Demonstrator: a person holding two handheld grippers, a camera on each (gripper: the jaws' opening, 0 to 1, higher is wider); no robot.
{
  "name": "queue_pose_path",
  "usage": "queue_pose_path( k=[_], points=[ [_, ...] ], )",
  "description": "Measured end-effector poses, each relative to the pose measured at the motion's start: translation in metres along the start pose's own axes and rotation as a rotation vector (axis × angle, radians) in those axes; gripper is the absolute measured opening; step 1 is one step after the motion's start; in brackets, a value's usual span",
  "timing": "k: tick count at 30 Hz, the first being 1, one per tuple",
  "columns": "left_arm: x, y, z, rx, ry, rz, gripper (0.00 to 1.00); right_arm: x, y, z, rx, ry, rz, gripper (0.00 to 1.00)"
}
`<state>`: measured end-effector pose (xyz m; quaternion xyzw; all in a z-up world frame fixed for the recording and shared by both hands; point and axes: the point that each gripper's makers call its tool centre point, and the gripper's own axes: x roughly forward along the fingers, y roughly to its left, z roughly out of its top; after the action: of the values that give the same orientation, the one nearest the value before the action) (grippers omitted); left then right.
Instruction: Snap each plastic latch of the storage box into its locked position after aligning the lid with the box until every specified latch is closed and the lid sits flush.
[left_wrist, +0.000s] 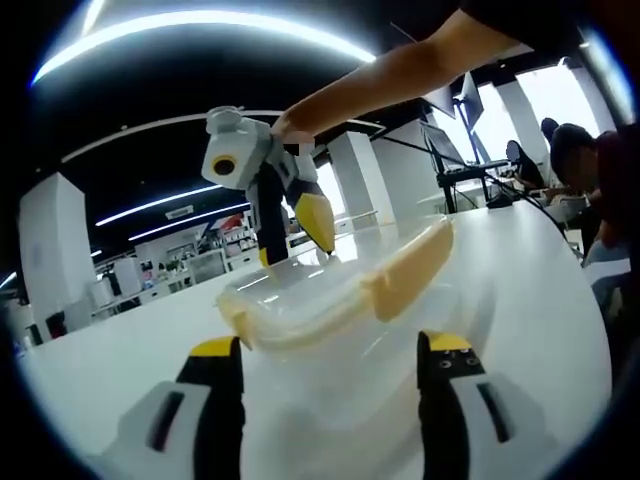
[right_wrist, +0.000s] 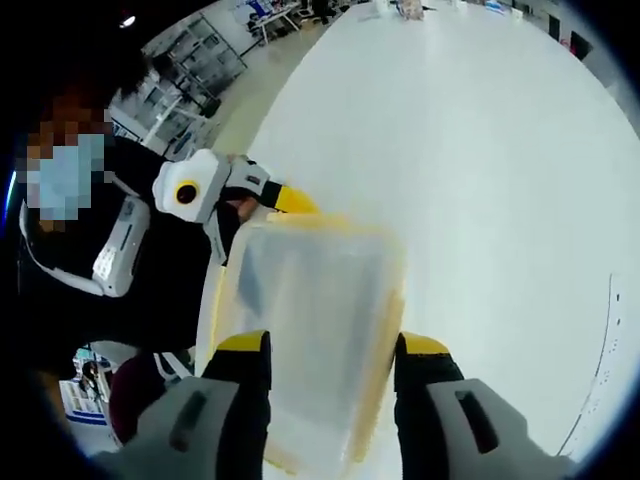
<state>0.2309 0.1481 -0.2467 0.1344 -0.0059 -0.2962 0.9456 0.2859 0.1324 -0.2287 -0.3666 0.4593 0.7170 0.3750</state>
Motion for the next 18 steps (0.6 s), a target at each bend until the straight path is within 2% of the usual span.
queue_pose_path(
  k=[6,11,18],
  points=[
    [0.0,0.0,0.0,0.002,0.0,0.002,0.7,-0.002,0.0,-0.005,-0.053,-0.057,0.014,0.46],
    [0.001,0.0,0.0,0.003,0.0,0.002,0.7,-0.016,-0.01,-0.012,-0.076,-0.043,-0.011,0.35],
    [0.001,0.0,0.0,0.004,0.001,0.003,0.7,-0.021,-0.013,-0.028,-0.044,-0.004,-0.019,0.36]
  ],
)
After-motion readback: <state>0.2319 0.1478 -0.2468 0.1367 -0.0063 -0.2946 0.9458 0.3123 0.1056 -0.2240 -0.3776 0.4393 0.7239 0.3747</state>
